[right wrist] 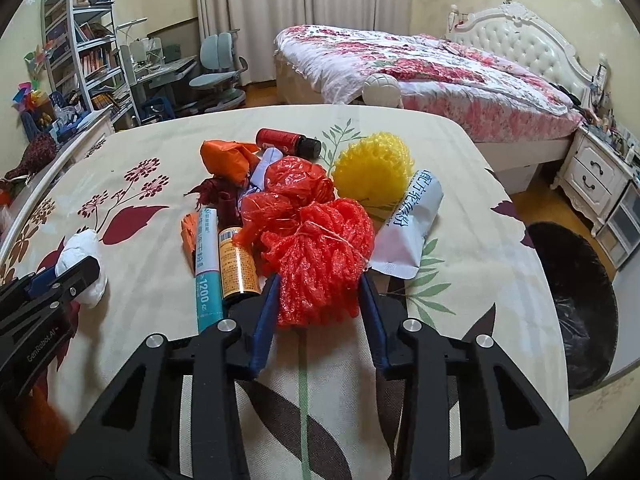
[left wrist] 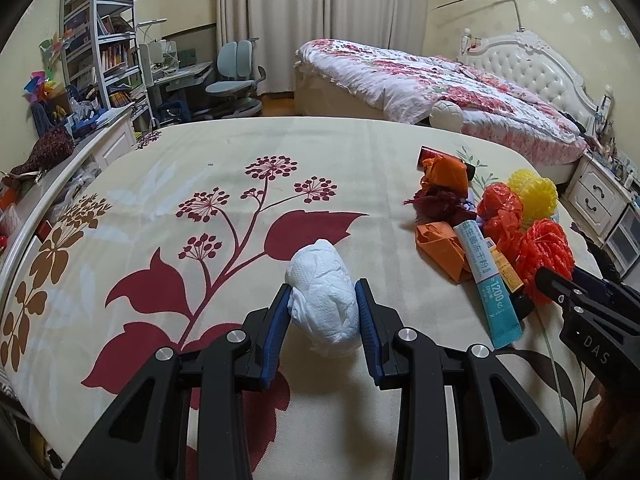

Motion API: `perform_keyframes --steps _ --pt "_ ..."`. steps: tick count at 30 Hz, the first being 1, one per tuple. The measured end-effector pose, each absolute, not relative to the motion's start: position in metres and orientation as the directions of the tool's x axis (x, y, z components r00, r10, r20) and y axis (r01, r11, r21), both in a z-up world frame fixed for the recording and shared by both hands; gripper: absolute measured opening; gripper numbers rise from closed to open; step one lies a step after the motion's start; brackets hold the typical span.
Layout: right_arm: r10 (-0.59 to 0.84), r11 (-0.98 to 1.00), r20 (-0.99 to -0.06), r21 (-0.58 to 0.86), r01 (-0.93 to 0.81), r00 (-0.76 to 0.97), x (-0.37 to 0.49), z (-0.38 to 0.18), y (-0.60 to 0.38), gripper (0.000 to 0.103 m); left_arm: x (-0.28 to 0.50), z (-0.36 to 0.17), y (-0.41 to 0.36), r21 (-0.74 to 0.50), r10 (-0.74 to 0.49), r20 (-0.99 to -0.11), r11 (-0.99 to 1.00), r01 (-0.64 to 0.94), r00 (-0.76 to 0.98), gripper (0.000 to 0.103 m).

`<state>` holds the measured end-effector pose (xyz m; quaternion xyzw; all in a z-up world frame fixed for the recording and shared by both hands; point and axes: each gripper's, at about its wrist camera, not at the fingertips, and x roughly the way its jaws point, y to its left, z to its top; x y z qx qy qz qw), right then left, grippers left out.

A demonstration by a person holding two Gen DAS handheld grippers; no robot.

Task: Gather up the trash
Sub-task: 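Grasp the red mesh bag with the right tool and lift it, then carry tissue and mesh bag over the bin and open both tools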

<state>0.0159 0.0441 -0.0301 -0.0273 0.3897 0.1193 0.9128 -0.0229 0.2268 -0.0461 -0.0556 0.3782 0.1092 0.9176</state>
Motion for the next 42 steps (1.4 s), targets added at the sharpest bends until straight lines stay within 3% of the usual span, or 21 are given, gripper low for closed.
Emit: perform_keyframes --steps 13,42 --pt "0.205 0.971 -0.678 0.051 -0.233 0.706 -0.010 -0.009 0.015 0.035 -0.029 -0.033 0.205 -0.028 0.132 -0.682 0.978 -0.206 0.719 0.035" --pt "-0.023 0.997 -0.648 0.045 0.069 0.762 -0.014 -0.005 -0.132 0.035 0.005 -0.006 0.050 -0.024 -0.080 -0.630 0.996 0.084 0.772 0.035"
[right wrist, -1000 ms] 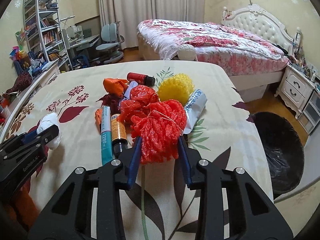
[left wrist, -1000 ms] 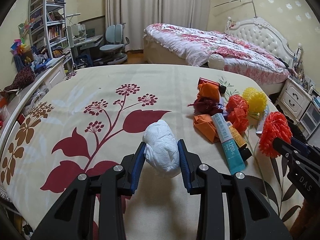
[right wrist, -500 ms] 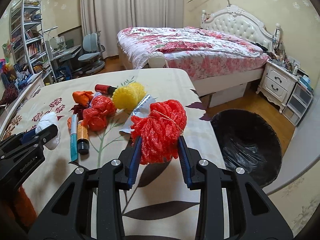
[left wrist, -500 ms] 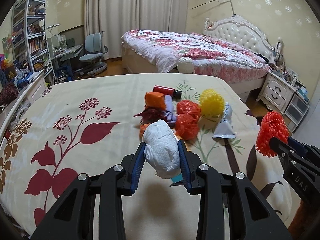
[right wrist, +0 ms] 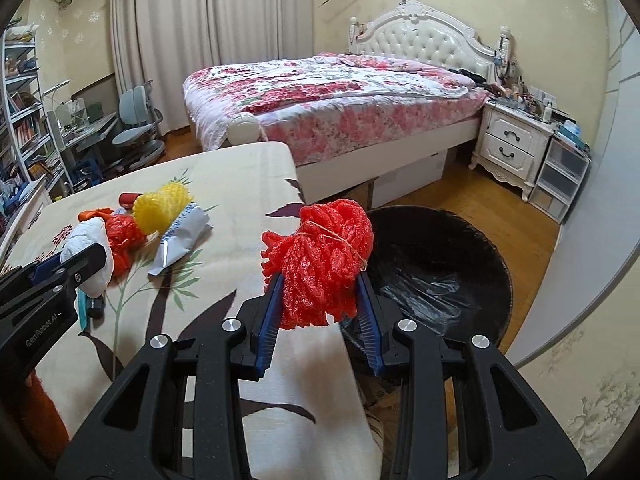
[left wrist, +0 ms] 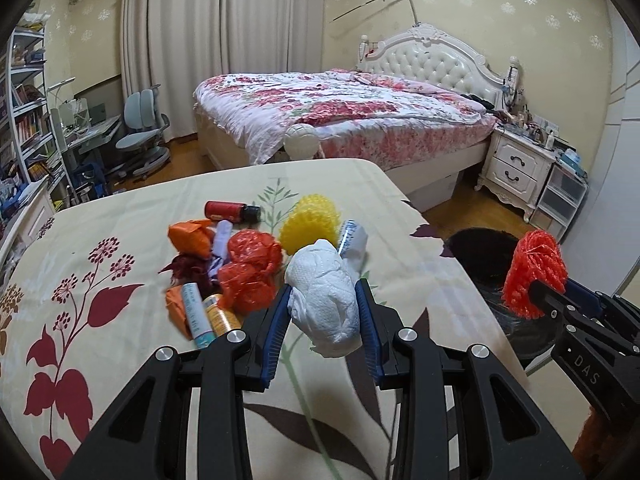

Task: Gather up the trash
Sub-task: 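Carry tissue and mesh bag over the bin and open both tools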

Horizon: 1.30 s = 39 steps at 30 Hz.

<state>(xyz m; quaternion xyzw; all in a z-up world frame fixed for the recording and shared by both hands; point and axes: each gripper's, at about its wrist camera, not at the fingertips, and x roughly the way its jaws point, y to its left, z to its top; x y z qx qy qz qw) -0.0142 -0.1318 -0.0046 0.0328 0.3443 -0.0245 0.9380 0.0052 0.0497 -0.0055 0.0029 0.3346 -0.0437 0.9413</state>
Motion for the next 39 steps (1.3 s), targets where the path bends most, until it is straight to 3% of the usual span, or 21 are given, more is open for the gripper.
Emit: perform_keyframes --steps 19,39 --pt "-0.166 0.971 -0.659 0.022 0.239 0.733 0.002 -0.022 -0.215 0.035 0.049 -0.013 -0.048 -0.001 -0.196 -0.624 0.968 0.250 0.756 0.035" --pt "-0.205 0.948 -0.684 0.040 0.317 0.700 0.029 -0.038 -0.261 0.036 0.096 -0.034 -0.115 0.047 -0.209 -0.659 0.947 0.317 0.723 0.035"
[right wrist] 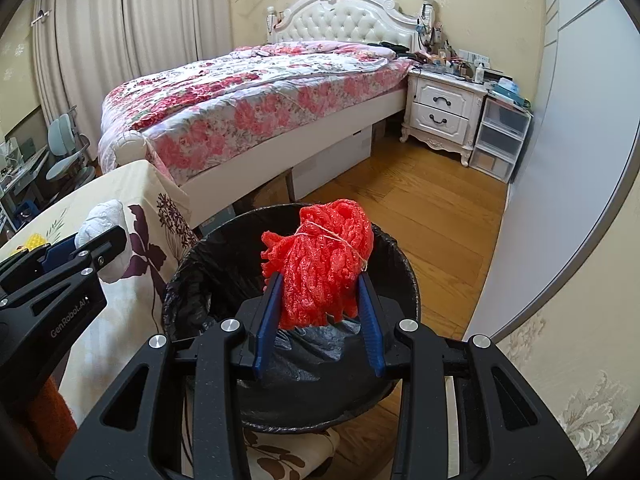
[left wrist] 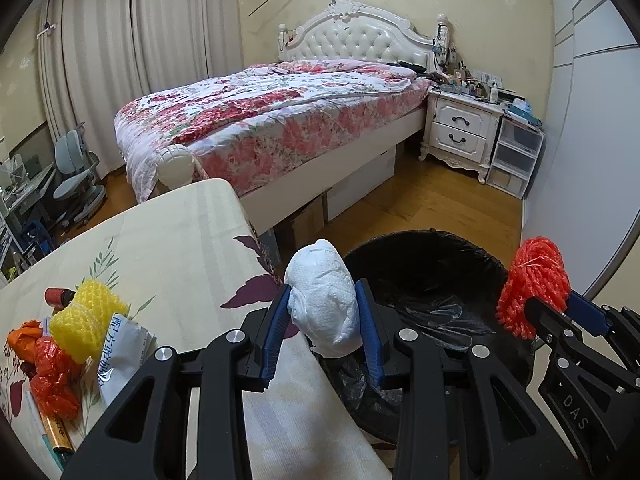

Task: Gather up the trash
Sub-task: 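Carry tissue and mesh bag over the bin and open both tools, then move both tools back over the table toward the remaining trash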

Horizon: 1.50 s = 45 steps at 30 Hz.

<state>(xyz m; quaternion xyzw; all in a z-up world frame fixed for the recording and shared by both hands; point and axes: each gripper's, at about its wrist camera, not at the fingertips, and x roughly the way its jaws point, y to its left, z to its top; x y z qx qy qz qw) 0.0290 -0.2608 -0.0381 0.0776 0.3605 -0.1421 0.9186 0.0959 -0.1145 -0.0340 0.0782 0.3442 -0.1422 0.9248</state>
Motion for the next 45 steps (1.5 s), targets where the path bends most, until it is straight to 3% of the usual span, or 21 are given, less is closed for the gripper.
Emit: perform_keyframes --steps 6,9,13,20,30,45 --pt "-0.209 0.945 -0.694 0.038 0.326 0.689 0.036 -0.042 -0.268 0.036 0.102 -0.040 -0.125 0.061 -0.207 -0.673 0.941 0.332 0.710 0.036" --pt "-0.212 0.942 -0.694 0.042 0.332 0.688 0.037 -0.043 -0.270 0.038 0.105 -0.042 -0.128 0.064 -0.210 -0.677 0.938 0.340 0.706 0.041" --pt "-0.220 0.941 -0.690 0.037 0.338 0.689 0.038 -0.043 -0.269 0.045 0.107 -0.041 -0.128 0.059 -0.210 -0.671 0.941 0.334 0.711 0.063" --pt "-0.250 0.931 -0.680 0.028 0.364 0.690 0.034 -0.040 -0.272 0.054 0.107 -0.038 -0.124 0.058 -0.199 -0.659 0.948 0.312 0.725 0.080" --pt "-0.264 0.929 -0.670 0.015 0.369 0.693 0.030 -0.036 -0.268 0.066 0.099 -0.028 -0.112 0.077 -0.168 -0.641 0.957 0.280 0.749 0.086" --pt "-0.174 0.966 -0.677 0.025 0.259 0.715 0.025 -0.032 -0.216 0.067 0.071 -0.018 -0.032 0.077 -0.055 -0.643 0.988 0.136 0.764 0.086"
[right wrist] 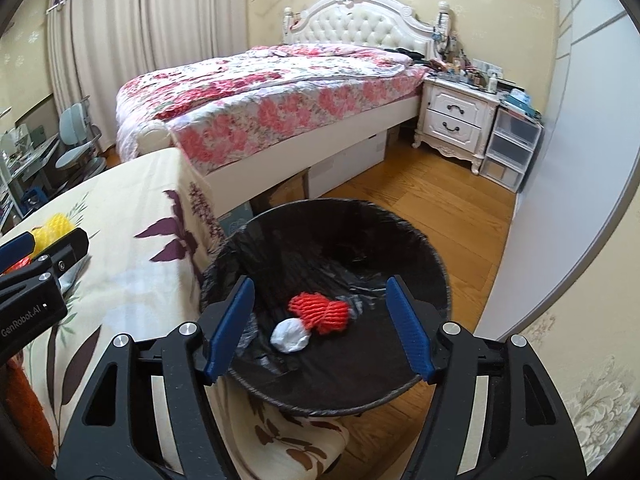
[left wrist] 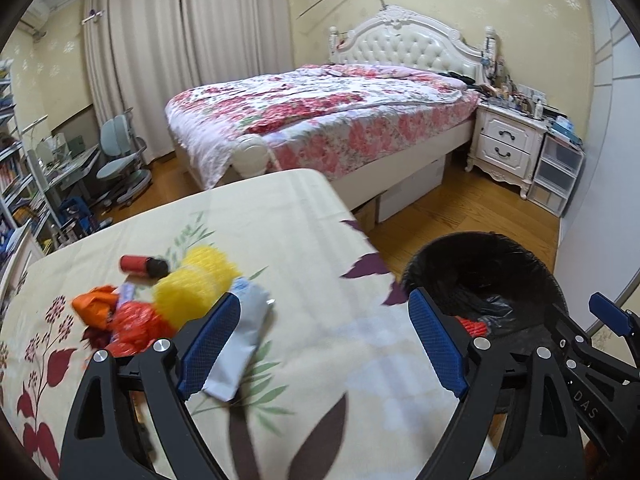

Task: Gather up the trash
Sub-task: 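Move both tools back over the table toward the remaining trash, then grasp the teal toothpaste tube with the left tool while the right tool grasps the gold spray can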

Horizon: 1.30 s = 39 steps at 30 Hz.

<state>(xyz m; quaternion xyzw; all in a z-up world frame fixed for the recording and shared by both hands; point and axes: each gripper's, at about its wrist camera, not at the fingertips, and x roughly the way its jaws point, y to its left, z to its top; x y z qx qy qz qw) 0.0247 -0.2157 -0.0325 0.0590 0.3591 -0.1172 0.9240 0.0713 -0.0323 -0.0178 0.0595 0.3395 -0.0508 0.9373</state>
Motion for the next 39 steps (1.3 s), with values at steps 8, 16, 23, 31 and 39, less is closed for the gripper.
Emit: perform_keyframes --steps 8,16,23,31,39 --pt "-0.077 0.988 -0.690 0.042 0.146 0.719 0.022 -0.036 -0.166 0.067 0.046 -0.021 0.025 0.076 0.027 -0.654 0.997 0.030 0.756 0.086" --pt "0.005 0.999 -0.689 0.041 0.032 0.725 0.017 -0.035 -0.118 0.067 0.022 -0.027 0.080 0.081 0.117 -0.665 0.993 -0.085 0.737 0.086" --pt "0.060 0.998 -0.689 0.038 -0.047 0.723 0.015 -0.034 -0.083 0.067 0.007 -0.035 0.117 0.085 0.172 -0.679 0.984 -0.157 0.714 0.086" --pt "0.086 0.995 -0.694 0.026 -0.094 0.715 0.014 -0.034 -0.059 0.067 0.006 -0.050 0.142 0.068 0.181 -0.714 0.979 -0.191 0.676 0.083" --pt "0.095 0.994 -0.700 0.022 -0.111 0.708 0.013 -0.036 -0.049 0.067 0.015 -0.059 0.142 0.056 0.149 -0.743 0.985 -0.162 0.652 0.067"
